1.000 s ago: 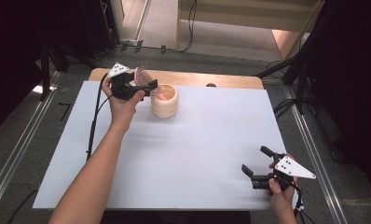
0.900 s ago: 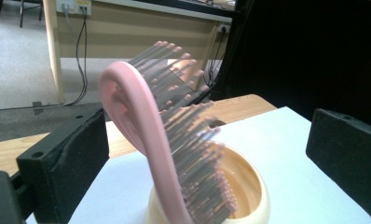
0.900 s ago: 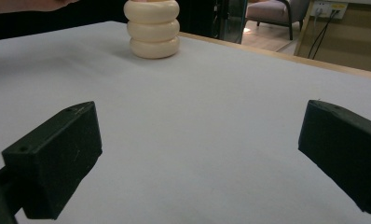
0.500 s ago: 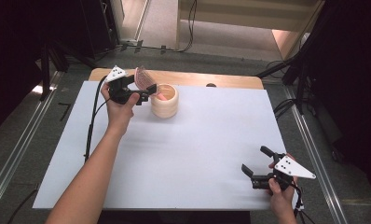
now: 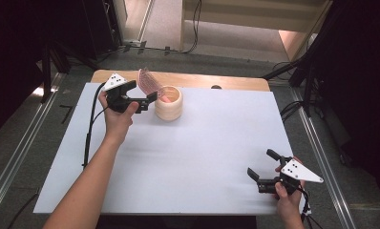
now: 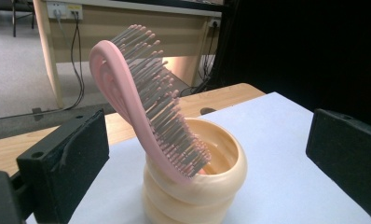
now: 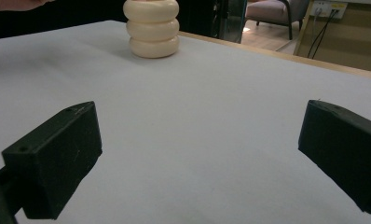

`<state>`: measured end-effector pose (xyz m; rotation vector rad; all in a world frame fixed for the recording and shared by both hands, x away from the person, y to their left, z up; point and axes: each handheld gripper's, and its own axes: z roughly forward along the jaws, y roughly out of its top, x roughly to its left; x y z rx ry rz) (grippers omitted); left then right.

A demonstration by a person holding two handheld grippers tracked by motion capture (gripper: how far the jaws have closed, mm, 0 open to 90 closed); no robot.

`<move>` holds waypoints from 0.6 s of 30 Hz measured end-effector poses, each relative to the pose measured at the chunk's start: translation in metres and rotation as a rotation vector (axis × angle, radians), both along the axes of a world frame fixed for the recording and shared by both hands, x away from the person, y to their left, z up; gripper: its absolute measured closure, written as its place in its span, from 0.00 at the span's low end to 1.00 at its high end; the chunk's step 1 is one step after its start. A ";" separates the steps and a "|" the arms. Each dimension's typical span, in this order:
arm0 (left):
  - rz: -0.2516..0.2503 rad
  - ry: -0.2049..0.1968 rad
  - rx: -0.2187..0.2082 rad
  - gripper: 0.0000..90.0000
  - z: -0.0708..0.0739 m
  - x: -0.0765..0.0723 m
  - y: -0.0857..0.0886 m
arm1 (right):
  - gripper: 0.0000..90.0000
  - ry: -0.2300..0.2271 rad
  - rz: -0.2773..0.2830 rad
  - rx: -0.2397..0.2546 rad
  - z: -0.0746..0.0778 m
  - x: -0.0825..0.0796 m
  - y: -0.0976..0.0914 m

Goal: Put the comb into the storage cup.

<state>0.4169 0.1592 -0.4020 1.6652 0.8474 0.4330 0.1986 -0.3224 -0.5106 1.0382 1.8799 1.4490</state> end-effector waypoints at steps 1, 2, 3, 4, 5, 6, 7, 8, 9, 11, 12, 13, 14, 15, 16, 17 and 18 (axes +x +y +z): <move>-0.001 -0.001 -0.001 0.00 0.000 -0.002 0.000 | 0.00 0.000 0.000 0.000 0.000 0.000 0.000; -0.002 -0.003 -0.001 0.00 0.000 -0.003 0.001 | 0.00 0.000 0.000 0.001 0.000 0.000 0.000; -0.004 -0.008 0.000 0.00 0.001 -0.007 0.002 | 0.00 -0.002 -0.001 0.000 0.000 0.000 0.000; -0.004 -0.008 0.000 0.00 0.001 -0.007 0.002 | 0.00 -0.001 0.000 0.000 0.000 0.000 0.000; -0.006 -0.012 0.004 0.00 0.001 -0.009 0.002 | 0.00 -0.001 0.000 0.000 0.000 0.000 0.000; -0.009 -0.016 0.007 0.00 0.002 -0.010 0.003 | 0.00 -0.001 0.000 0.000 0.000 0.000 0.000; -0.008 -0.024 0.000 0.00 0.003 -0.014 0.005 | 0.00 -0.002 -0.001 -0.002 0.000 0.000 0.000; -0.008 -0.024 0.000 0.00 0.003 -0.014 0.005 | 0.00 0.000 -0.001 -0.001 0.000 0.000 0.000; -0.009 -0.028 -0.004 0.00 0.004 -0.016 0.006 | 0.00 0.000 -0.001 -0.001 0.000 0.000 0.000; -0.008 -0.034 -0.009 0.00 0.005 -0.019 0.008 | 0.00 0.000 -0.001 -0.001 0.000 0.000 0.000; -0.009 -0.037 -0.010 0.00 0.005 -0.021 0.008 | 0.00 -0.001 -0.001 -0.002 0.000 0.000 0.000; -0.009 -0.040 -0.012 0.00 0.005 -0.023 0.009 | 0.00 -0.001 -0.001 -0.002 0.000 0.000 0.000; -0.010 -0.041 -0.011 0.00 0.004 -0.025 0.010 | 0.00 -0.002 -0.001 -0.002 0.000 0.000 0.000; -0.011 -0.039 -0.010 0.00 0.004 -0.027 0.011 | 0.00 -0.002 -0.001 -0.002 0.000 0.000 0.000; -0.013 -0.042 -0.011 0.00 0.003 -0.029 0.011 | 0.00 -0.002 -0.001 -0.002 0.000 0.000 0.000; -0.013 -0.042 -0.011 0.00 0.003 -0.031 0.012 | 0.00 -0.002 -0.002 -0.002 0.000 0.000 0.000; -0.012 -0.043 -0.011 0.00 0.002 -0.033 0.013 | 0.00 -0.002 -0.002 -0.002 0.000 0.000 0.000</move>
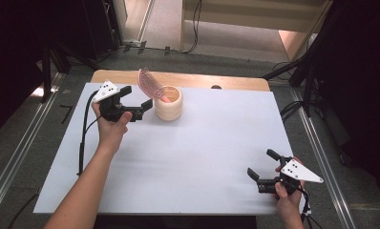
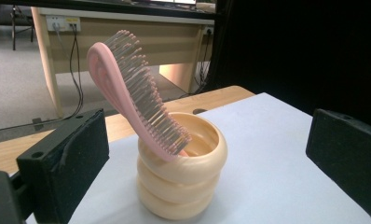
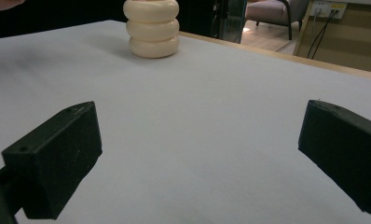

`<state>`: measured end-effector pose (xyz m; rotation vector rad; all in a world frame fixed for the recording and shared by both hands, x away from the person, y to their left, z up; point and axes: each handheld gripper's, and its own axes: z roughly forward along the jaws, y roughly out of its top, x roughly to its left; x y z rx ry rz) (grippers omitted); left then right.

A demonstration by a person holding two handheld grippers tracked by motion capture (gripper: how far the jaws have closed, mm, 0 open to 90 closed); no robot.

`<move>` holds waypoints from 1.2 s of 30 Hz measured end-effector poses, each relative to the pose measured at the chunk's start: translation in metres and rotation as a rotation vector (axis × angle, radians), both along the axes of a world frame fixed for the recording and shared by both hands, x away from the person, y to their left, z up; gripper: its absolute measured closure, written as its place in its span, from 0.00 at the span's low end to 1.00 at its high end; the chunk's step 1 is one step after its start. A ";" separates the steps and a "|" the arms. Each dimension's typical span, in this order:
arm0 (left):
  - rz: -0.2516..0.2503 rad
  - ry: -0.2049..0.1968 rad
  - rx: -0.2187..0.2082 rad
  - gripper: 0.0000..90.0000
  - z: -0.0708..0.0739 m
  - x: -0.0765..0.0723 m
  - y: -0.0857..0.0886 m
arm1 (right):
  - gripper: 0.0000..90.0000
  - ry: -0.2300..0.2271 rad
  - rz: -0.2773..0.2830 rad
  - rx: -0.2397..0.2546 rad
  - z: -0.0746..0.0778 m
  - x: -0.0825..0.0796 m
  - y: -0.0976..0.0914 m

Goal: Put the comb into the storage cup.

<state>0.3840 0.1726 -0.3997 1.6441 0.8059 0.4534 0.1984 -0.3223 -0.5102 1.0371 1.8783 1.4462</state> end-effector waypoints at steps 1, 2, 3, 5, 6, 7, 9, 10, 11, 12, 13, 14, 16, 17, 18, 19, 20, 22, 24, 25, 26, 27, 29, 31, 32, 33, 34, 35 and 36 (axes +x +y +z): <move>-0.001 -0.002 -0.003 0.00 0.000 -0.002 0.001 | 0.00 0.001 -0.001 -0.001 0.000 0.000 0.000; 0.003 -0.003 0.002 0.00 -0.001 -0.003 0.002 | 0.00 0.001 -0.001 -0.001 0.000 0.000 0.000; 0.000 -0.004 -0.004 0.00 -0.001 -0.005 0.003 | 0.00 0.000 -0.001 0.000 0.000 0.000 0.000; 0.000 -0.007 -0.005 0.00 -0.001 -0.008 0.004 | 0.00 0.002 0.000 -0.001 0.000 0.000 0.000; 0.000 -0.010 -0.004 0.00 -0.002 -0.010 0.005 | 0.00 0.002 0.000 -0.001 0.000 0.000 0.000; -0.003 -0.008 -0.011 0.00 -0.002 -0.011 0.006 | 0.00 0.002 0.000 -0.001 0.000 0.000 0.000; -0.003 -0.015 -0.001 0.00 -0.003 -0.015 0.006 | 0.00 0.002 -0.001 -0.002 0.000 0.000 0.000; -0.003 -0.018 0.004 0.00 -0.003 -0.017 0.007 | 0.00 0.002 -0.001 -0.002 0.000 0.000 0.000; -0.003 -0.019 0.006 0.00 -0.004 -0.019 0.008 | 0.00 0.001 -0.002 -0.003 0.000 0.000 0.000; -0.002 -0.021 0.003 0.00 -0.004 -0.020 0.009 | 0.00 0.002 -0.002 -0.002 0.000 0.000 0.001; 0.001 -0.021 0.008 0.00 -0.005 -0.022 0.010 | 0.00 0.002 -0.002 -0.002 0.000 0.000 0.001; 0.002 -0.023 0.009 0.00 -0.005 -0.024 0.011 | 0.00 0.003 -0.002 -0.002 0.000 0.000 0.001; 0.001 -0.023 -0.002 0.00 -0.006 -0.028 0.014 | 0.00 0.000 -0.002 -0.003 0.000 0.000 0.001; 0.004 -0.025 0.000 0.00 -0.006 -0.029 0.015 | 0.00 0.001 -0.003 -0.004 0.000 0.000 0.001; 0.004 -0.026 -0.003 0.00 -0.006 -0.031 0.017 | 0.00 0.000 -0.003 -0.004 0.000 0.000 0.001; 0.004 -0.025 -0.002 0.00 -0.006 -0.033 0.019 | 0.00 0.001 -0.003 -0.004 0.000 0.000 0.001; 0.005 -0.028 0.003 0.00 -0.007 -0.034 0.020 | 0.00 0.001 -0.003 -0.004 0.000 0.000 0.001; 0.003 -0.030 -0.002 0.00 -0.007 -0.037 0.022 | 0.00 0.001 -0.002 -0.005 0.000 0.000 0.001; 0.008 -0.031 -0.002 0.00 -0.009 -0.042 0.026 | 0.00 0.001 -0.002 -0.006 0.000 0.000 0.001; 0.008 -0.031 -0.002 0.00 -0.009 -0.042 0.026 | 0.00 0.001 -0.002 -0.005 0.000 0.000 0.001; 0.010 -0.032 -0.007 0.00 -0.009 -0.044 0.028 | 0.00 0.001 -0.003 -0.005 0.001 0.000 0.001; 0.012 -0.033 -0.006 0.00 -0.010 -0.046 0.029 | 0.00 0.001 -0.003 -0.005 0.001 0.000 0.001; 0.011 -0.032 -0.011 0.00 -0.012 -0.049 0.032 | 0.00 0.001 -0.003 -0.005 0.001 0.000 0.001; 0.017 -0.033 -0.005 0.00 -0.013 -0.052 0.034 | 0.00 0.000 -0.003 -0.006 0.000 0.000 0.001; 0.013 -0.032 -0.007 0.00 -0.014 -0.054 0.036 | 0.00 0.000 -0.003 -0.006 0.000 0.000 0.001; 0.013 -0.032 -0.008 0.00 -0.014 -0.055 0.037 | 0.00 0.000 -0.004 -0.006 0.000 0.000 0.001; 0.015 -0.036 -0.006 0.00 -0.015 -0.057 0.038 | 0.00 0.000 -0.004 -0.006 0.000 0.000 0.001; 0.018 -0.040 0.005 0.00 -0.016 -0.061 0.039 | 0.00 0.001 -0.004 -0.007 0.000 0.000 0.001; 0.018 -0.040 0.005 0.00 -0.016 -0.061 0.039 | 0.00 0.001 -0.004 -0.007 0.000 0.000 0.001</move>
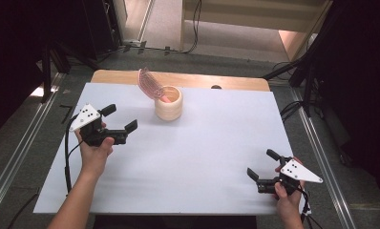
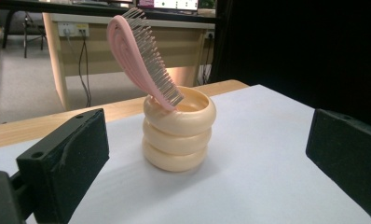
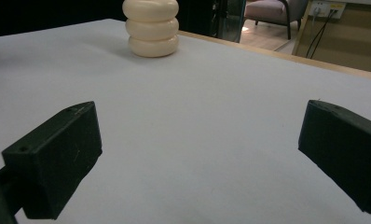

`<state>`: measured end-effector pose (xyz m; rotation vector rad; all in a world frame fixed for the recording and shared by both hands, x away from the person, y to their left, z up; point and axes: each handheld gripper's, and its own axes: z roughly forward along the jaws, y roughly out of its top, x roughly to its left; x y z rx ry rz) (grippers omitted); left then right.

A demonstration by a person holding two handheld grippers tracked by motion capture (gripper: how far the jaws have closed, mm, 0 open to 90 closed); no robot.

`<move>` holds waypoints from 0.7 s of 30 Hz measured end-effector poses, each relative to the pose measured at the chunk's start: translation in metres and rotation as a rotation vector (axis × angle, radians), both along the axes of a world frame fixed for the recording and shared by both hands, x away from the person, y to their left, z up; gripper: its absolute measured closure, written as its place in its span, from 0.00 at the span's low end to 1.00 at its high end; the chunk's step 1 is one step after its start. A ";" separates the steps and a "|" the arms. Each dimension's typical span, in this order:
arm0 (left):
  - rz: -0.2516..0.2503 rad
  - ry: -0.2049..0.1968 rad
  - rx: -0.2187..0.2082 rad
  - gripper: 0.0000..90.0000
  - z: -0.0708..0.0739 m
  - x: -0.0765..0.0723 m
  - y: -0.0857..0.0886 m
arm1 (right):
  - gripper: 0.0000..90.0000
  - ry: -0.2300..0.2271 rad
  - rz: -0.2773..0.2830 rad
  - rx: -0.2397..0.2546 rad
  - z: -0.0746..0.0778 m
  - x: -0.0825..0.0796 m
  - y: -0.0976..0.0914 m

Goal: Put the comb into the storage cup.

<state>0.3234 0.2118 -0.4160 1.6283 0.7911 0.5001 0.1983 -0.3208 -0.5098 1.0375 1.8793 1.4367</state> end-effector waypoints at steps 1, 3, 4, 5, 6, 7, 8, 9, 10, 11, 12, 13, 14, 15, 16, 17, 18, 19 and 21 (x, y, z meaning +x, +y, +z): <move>0.000 -0.001 0.004 0.00 -0.001 -0.001 0.001 | 0.00 0.000 0.001 0.000 0.000 0.000 0.000; 0.001 -0.001 -0.001 0.00 -0.002 -0.004 0.003 | 0.00 0.001 0.000 -0.001 0.000 0.000 0.000; 0.003 0.000 -0.004 0.00 -0.003 -0.005 0.004 | 0.00 0.000 0.001 -0.001 0.000 0.000 0.000; 0.002 0.001 -0.004 0.00 -0.004 -0.007 0.005 | 0.00 0.000 0.001 -0.001 0.000 0.000 0.000; 0.002 0.001 -0.005 0.00 -0.005 -0.009 0.006 | 0.00 0.000 0.002 -0.001 0.000 0.000 0.000; 0.002 0.001 -0.005 0.00 -0.005 -0.009 0.006 | 0.00 0.000 0.002 -0.001 0.000 0.000 0.000; 0.001 0.002 -0.003 0.00 -0.006 -0.011 0.007 | 0.00 0.001 0.001 0.000 0.000 0.000 0.001; 0.000 0.000 0.001 0.00 -0.006 -0.012 0.008 | 0.00 0.001 0.001 0.000 0.000 0.000 0.001; -0.001 -0.002 0.009 0.00 -0.007 -0.014 0.008 | 0.00 0.001 0.001 0.000 0.000 0.000 0.001; -0.004 -0.002 0.012 0.00 -0.008 -0.015 0.009 | 0.00 0.001 0.002 -0.001 0.000 0.000 0.000; -0.002 -0.006 0.017 0.00 -0.009 -0.017 0.010 | 0.00 0.001 0.002 -0.001 0.000 0.000 0.000; 0.004 -0.016 0.027 0.00 -0.011 -0.019 0.011 | 0.00 0.001 0.002 0.000 0.000 0.000 0.000; 0.008 -0.021 0.030 0.00 -0.012 -0.021 0.012 | 0.00 0.001 0.002 0.000 0.000 0.000 0.000; 0.005 -0.022 0.028 0.00 -0.013 -0.022 0.013 | 0.00 0.001 0.002 0.000 0.000 0.000 0.000; 0.007 -0.022 0.032 0.00 -0.014 -0.024 0.015 | 0.00 0.001 0.002 0.000 0.000 0.000 0.000; 0.009 -0.022 0.031 0.00 -0.016 -0.025 0.016 | 0.00 0.001 0.001 -0.001 0.000 0.000 0.001; 0.011 -0.022 0.028 0.00 -0.017 -0.026 0.017 | 0.00 0.000 0.002 -0.002 0.000 0.000 0.000; 0.011 -0.019 0.028 0.00 -0.018 -0.027 0.018 | 0.00 0.000 0.002 -0.002 0.000 0.000 0.000; 0.015 -0.019 0.035 0.00 -0.019 -0.030 0.020 | 0.00 0.001 0.000 0.000 0.000 0.000 0.000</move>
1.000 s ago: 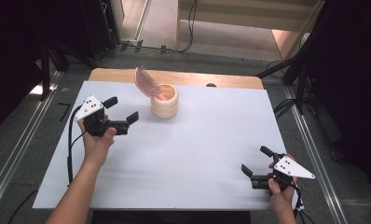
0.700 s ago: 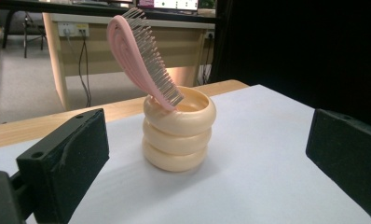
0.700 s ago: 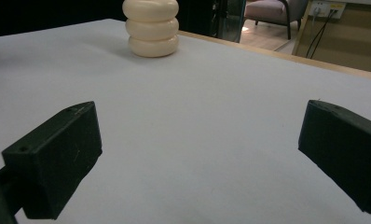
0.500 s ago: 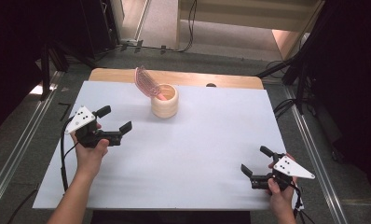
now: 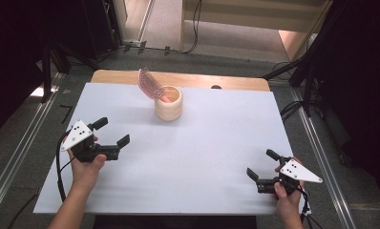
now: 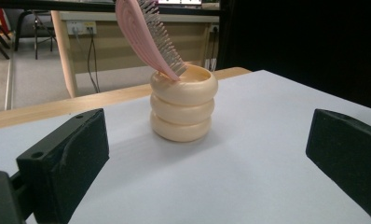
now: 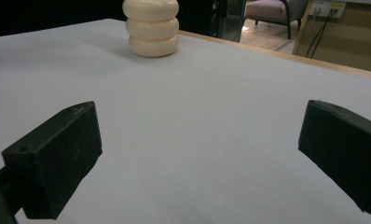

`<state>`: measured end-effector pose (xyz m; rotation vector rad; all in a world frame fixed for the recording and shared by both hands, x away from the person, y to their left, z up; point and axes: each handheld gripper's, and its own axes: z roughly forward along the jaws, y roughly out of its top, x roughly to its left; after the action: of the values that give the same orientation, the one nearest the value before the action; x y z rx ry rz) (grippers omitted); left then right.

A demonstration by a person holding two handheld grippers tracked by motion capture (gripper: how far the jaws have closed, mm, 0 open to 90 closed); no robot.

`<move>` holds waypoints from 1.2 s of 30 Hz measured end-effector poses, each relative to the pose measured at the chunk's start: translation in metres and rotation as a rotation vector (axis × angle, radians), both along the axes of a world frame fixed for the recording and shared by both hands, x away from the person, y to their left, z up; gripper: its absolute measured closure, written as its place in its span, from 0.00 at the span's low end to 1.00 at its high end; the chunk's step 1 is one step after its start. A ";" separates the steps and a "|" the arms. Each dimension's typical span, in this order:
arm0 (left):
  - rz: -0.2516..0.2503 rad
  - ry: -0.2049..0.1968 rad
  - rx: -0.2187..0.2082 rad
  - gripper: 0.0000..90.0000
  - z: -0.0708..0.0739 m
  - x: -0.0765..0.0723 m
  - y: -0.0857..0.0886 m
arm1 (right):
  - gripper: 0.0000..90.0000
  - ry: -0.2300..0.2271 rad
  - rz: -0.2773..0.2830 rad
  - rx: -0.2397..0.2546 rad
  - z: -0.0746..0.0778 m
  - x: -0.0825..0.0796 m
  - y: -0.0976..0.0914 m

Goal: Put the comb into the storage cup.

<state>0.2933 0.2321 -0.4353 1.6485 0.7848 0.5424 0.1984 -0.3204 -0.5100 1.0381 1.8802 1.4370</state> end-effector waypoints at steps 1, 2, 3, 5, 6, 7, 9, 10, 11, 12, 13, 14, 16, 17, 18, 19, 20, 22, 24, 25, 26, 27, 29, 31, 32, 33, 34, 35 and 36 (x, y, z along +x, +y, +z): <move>-0.001 0.000 0.001 0.00 -0.001 -0.001 0.001 | 0.00 0.000 0.000 0.000 0.000 0.000 0.000; 0.002 0.000 0.003 0.00 -0.001 -0.003 0.002 | 0.00 0.000 -0.001 0.000 0.000 0.000 0.000; 0.002 -0.001 0.007 0.00 -0.002 -0.004 0.004 | 0.00 0.001 -0.001 0.001 0.000 0.000 0.000; 0.005 0.001 0.008 0.00 -0.003 -0.007 0.006 | 0.00 0.001 -0.001 0.001 0.000 0.000 0.000; 0.006 0.000 0.009 0.00 -0.003 -0.008 0.008 | 0.00 0.001 -0.002 -0.001 0.000 0.000 0.000; 0.006 0.002 0.005 0.00 -0.004 -0.010 0.009 | 0.00 0.001 -0.002 -0.001 0.000 0.000 0.000; 0.008 0.002 0.012 0.00 -0.006 -0.013 0.010 | 0.00 0.002 -0.002 -0.001 0.000 0.000 0.000; 0.005 0.004 0.013 0.00 -0.007 -0.014 0.011 | 0.00 0.002 -0.002 -0.001 0.000 0.000 0.000; 0.005 0.006 0.017 0.00 -0.008 -0.016 0.012 | 0.00 0.002 -0.003 -0.001 0.000 0.000 0.000; 0.007 0.006 0.025 0.00 -0.009 -0.017 0.013 | 0.00 0.002 -0.003 -0.001 0.000 0.000 0.000; 0.010 0.002 0.026 0.00 -0.010 -0.019 0.014 | 0.00 0.002 -0.003 -0.001 0.000 0.000 0.000; 0.008 0.001 0.029 0.00 -0.011 -0.020 0.015 | 0.00 0.002 -0.003 -0.001 0.000 0.000 0.000; 0.009 0.004 0.031 0.00 -0.013 -0.023 0.017 | 0.00 0.002 -0.004 -0.002 0.000 0.000 0.000; 0.012 0.005 0.028 0.00 -0.014 -0.025 0.017 | 0.00 0.002 -0.004 -0.002 0.000 0.000 0.000; 0.012 0.005 0.032 0.00 -0.015 -0.026 0.018 | 0.00 0.003 -0.004 0.000 0.000 0.000 0.000; 0.013 0.005 0.035 0.00 -0.016 -0.028 0.019 | 0.00 0.003 -0.004 0.000 0.000 0.000 0.000; 0.015 0.003 0.039 0.00 -0.016 -0.029 0.020 | 0.00 0.004 -0.004 0.000 0.000 0.000 0.000; 0.016 0.002 0.041 0.00 -0.018 -0.031 0.022 | 0.00 0.004 -0.005 0.001 0.000 0.000 0.000; 0.018 0.007 0.041 0.00 -0.019 -0.033 0.024 | 0.00 0.004 -0.005 0.001 0.000 0.000 0.000; 0.018 0.008 0.044 0.00 -0.020 -0.035 0.024 | 0.00 0.004 -0.005 0.001 0.000 0.000 0.000; 0.019 0.007 0.049 0.00 -0.021 -0.036 0.025 | 0.00 0.002 -0.004 -0.001 0.000 0.000 0.000; 0.021 0.010 0.049 0.00 -0.022 -0.037 0.026 | 0.00 0.003 -0.006 0.001 0.000 0.000 0.000; 0.024 0.010 0.051 0.00 -0.022 -0.039 0.028 | 0.00 0.004 -0.006 0.002 0.000 0.000 0.000; 0.027 0.009 0.047 0.00 -0.023 -0.041 0.030 | 0.00 0.004 -0.005 0.000 0.000 0.000 0.000; 0.028 0.008 0.052 0.00 -0.023 -0.041 0.031 | 0.00 0.004 -0.005 0.000 0.000 0.000 0.000; 0.031 0.011 0.050 0.00 -0.023 -0.042 0.032 | 0.00 0.004 -0.005 0.000 0.000 0.000 0.000; 0.030 0.013 0.049 0.00 -0.024 -0.042 0.034 | 0.00 0.004 -0.005 0.000 0.000 0.000 0.000; 0.031 0.013 0.048 0.00 -0.024 -0.043 0.035 | 0.00 0.004 -0.006 0.000 0.000 0.000 0.000; 0.035 0.013 0.051 0.00 -0.025 -0.043 0.036 | 0.00 0.004 -0.005 0.000 0.000 0.000 0.000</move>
<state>0.2499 0.2682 -0.4604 1.6894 0.8170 0.5813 0.1986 -0.3206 -0.5105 1.0457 1.8787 1.4330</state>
